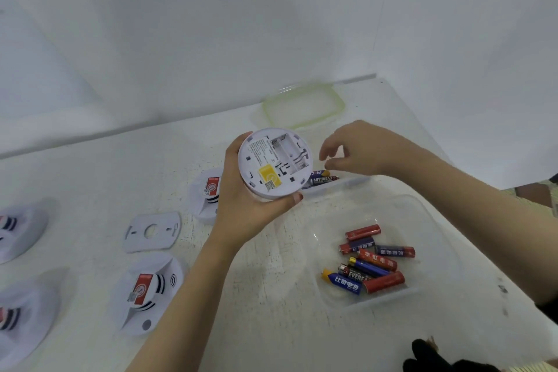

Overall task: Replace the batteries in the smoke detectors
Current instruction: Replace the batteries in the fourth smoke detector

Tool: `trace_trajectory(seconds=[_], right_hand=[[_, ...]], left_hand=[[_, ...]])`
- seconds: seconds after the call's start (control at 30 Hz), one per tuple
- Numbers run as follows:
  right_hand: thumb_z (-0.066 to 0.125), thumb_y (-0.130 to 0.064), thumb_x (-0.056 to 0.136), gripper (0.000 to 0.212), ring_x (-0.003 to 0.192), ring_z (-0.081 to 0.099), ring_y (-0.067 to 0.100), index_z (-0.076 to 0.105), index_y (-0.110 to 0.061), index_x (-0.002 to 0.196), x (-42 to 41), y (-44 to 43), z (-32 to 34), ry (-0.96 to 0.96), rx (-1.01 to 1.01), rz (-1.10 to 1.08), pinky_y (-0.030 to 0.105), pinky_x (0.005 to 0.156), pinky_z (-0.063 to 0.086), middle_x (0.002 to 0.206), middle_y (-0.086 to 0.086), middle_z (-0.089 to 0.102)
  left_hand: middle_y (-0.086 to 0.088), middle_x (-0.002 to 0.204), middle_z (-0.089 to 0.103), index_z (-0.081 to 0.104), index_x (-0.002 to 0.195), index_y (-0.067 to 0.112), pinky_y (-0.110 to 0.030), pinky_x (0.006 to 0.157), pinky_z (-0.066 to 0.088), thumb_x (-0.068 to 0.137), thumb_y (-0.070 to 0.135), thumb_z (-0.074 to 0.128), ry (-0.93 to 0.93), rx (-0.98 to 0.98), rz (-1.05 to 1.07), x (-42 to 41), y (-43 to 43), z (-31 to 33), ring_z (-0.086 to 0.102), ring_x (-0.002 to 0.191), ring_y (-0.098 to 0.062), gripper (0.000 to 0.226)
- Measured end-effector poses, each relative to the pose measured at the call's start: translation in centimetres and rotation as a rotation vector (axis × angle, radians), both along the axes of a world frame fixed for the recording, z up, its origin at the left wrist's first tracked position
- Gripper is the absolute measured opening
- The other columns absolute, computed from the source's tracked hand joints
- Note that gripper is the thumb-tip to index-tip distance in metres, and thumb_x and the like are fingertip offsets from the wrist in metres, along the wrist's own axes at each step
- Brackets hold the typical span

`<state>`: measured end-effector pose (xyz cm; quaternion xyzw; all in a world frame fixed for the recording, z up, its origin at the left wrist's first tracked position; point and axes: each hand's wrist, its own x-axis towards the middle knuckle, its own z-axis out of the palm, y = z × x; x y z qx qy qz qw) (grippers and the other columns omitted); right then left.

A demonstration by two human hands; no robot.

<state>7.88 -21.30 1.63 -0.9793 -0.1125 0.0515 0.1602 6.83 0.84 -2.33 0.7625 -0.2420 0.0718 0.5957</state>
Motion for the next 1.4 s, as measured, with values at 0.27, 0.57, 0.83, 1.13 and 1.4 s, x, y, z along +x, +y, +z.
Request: trace_trajectory(seconds=[0.27,0.57,0.83,1.13,1.4], right_hand=[[0.053,-0.024,0.090,0.025,0.107,0.053,0.012,0.064,-0.025,0.112,1.6,1.5,-0.8,-0.020,-0.212,0.024,0.025,0.078,0.039,0.114,-0.008,0.062],[0.068,-0.010,0.077,0.005,0.056,0.059,-0.002,0.063,-0.012,0.079,1.4,0.7,-0.4,0.056,0.464,-0.072,0.028,0.063,0.050,0.074,-0.004,0.069],[0.064,-0.002,0.083,0.011,0.056,0.060,0.012,0.060,-0.012,0.081,0.2,0.4,1.6,-0.200,1.044,-0.142,0.019,0.056,0.045,0.063,-0.004,0.068],[0.067,-0.019,0.081,0.003,0.066,0.054,0.005,0.065,-0.018,0.083,0.1,2.6,2.3,-0.354,0.591,0.086,0.012,0.061,0.041,0.076,-0.004,0.063],[0.064,-0.015,0.088,0.006,0.086,0.065,0.002,0.061,-0.021,0.090,-0.9,3.6,1.5,-0.260,0.809,-0.012,0.019,0.063,0.053,0.096,-0.006,0.068]], left_hand=[[0.020,0.122,0.046,0.035,0.127,0.023,-0.007,0.089,0.042,0.052,0.034,0.078,0.017,-0.014,0.015,1.0,0.4,-0.3,0.048,0.115,0.011,0.086],[0.018,0.127,0.044,0.034,0.129,0.022,-0.010,0.093,0.042,0.054,0.035,0.080,0.017,-0.016,0.015,1.8,0.4,-0.7,0.047,0.118,0.006,0.088],[0.023,0.128,0.046,0.034,0.132,0.018,-0.016,0.095,0.045,0.054,0.034,0.083,0.030,0.003,-0.021,2.2,0.7,-0.7,0.048,0.121,0.002,0.094],[0.025,0.127,0.047,0.033,0.132,0.026,-0.015,0.094,0.044,0.058,0.027,0.084,-0.018,0.048,-0.144,2.0,0.2,0.2,0.050,0.122,-0.005,0.090],[0.026,0.126,0.047,0.033,0.131,0.015,-0.013,0.093,0.044,0.058,0.018,0.084,-0.049,0.005,-0.148,1.8,0.3,0.3,0.050,0.121,-0.002,0.090]])
